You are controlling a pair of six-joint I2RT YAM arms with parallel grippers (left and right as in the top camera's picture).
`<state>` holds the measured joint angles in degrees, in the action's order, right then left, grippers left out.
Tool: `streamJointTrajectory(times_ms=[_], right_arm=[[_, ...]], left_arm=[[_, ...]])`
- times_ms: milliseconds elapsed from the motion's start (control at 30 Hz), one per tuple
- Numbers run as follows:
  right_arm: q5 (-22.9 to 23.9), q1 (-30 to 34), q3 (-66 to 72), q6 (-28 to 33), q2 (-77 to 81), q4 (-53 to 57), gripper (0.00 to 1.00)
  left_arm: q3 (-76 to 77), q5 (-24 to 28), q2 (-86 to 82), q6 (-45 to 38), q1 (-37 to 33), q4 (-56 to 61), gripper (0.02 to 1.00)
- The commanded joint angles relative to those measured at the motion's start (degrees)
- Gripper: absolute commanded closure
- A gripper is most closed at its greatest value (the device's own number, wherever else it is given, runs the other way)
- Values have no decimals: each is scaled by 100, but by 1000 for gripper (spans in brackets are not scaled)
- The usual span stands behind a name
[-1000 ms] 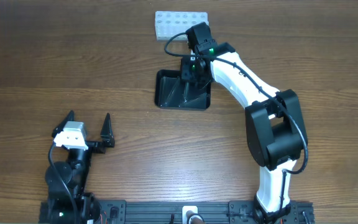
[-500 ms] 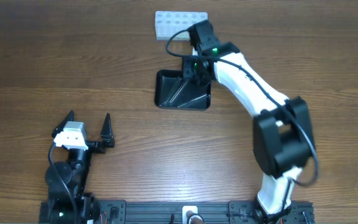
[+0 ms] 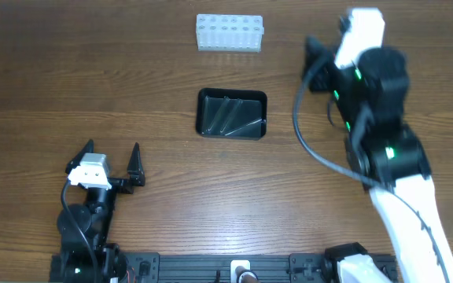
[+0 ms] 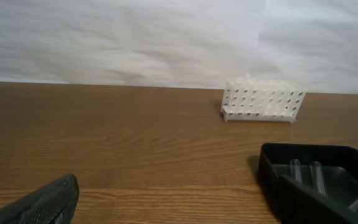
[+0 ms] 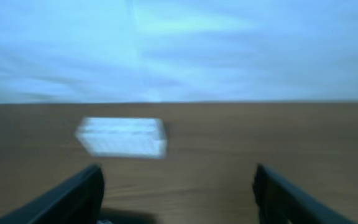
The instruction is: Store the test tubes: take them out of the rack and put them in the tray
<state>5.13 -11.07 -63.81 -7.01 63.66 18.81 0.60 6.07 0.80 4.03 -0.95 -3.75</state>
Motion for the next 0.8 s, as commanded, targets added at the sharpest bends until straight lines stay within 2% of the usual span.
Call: streamJointTrajectory(times_ms=[33,67,100,500,633,800], right_arm=[[208,306,1725,739,-1355,-479,104],[208,341,2094,761,-1692,-627,27],[205,372,2422,780,-2017,-745,9],[302,623,5294,708,-5617,-896,9],[358,623,5855,706,-6288,-872,9],[286,616,6129,686,-6330,-1005,9]], left_arm=[[-26,92,-42,-61,-35,-9,18],[-26,92,-42,-61,-35,-9,18],[-26,92,-42,-61,-35,-9,18],[-26,92,-42,-61,-35,-9,18],[-26,92,-42,-61,-35,-9,18],[-26,92,-42,-61,-35,-11,18]])
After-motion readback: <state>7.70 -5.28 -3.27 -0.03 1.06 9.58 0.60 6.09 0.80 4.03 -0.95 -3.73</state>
